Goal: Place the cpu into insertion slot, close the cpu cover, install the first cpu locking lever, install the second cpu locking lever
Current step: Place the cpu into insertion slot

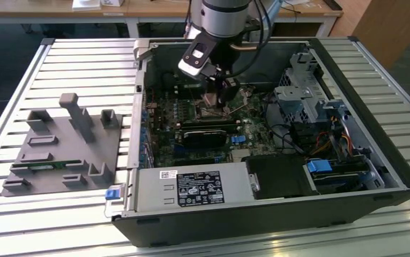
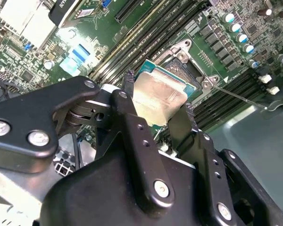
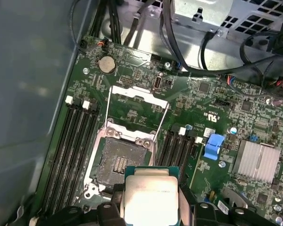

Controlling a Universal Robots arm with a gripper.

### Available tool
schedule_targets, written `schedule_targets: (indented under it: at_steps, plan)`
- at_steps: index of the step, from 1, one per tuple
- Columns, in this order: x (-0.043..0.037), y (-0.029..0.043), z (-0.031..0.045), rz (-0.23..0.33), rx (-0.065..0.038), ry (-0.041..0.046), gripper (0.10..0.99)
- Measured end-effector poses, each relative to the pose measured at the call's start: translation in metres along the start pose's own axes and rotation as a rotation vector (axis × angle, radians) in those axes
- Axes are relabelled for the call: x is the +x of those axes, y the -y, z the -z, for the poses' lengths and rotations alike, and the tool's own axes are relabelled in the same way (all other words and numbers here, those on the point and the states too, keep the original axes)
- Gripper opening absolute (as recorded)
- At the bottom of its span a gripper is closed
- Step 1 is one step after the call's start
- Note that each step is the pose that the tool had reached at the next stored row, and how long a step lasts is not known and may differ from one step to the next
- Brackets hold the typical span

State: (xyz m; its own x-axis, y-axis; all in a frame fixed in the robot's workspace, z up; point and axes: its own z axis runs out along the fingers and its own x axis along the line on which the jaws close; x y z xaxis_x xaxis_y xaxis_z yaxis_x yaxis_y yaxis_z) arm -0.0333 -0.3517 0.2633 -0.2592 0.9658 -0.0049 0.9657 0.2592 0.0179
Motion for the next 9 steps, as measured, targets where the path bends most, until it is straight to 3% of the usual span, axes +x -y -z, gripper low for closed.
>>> schedule_targets:
  at_steps: [1, 3, 7, 9]
  plan:
    - [0.0000, 0.0000, -0.0011, 0.000, 0.000, 0.0001, 0.537]
    - [0.0006, 0.0000, -0.0032, 0.000, -0.001, 0.0084, 0.537]
    - [0.0006, 0.0000, -0.0078, -0.001, -0.015, 0.0124, 0.537]
    - [0.0013, -0.0002, -0.0094, -0.006, -0.016, 0.0125, 0.537]
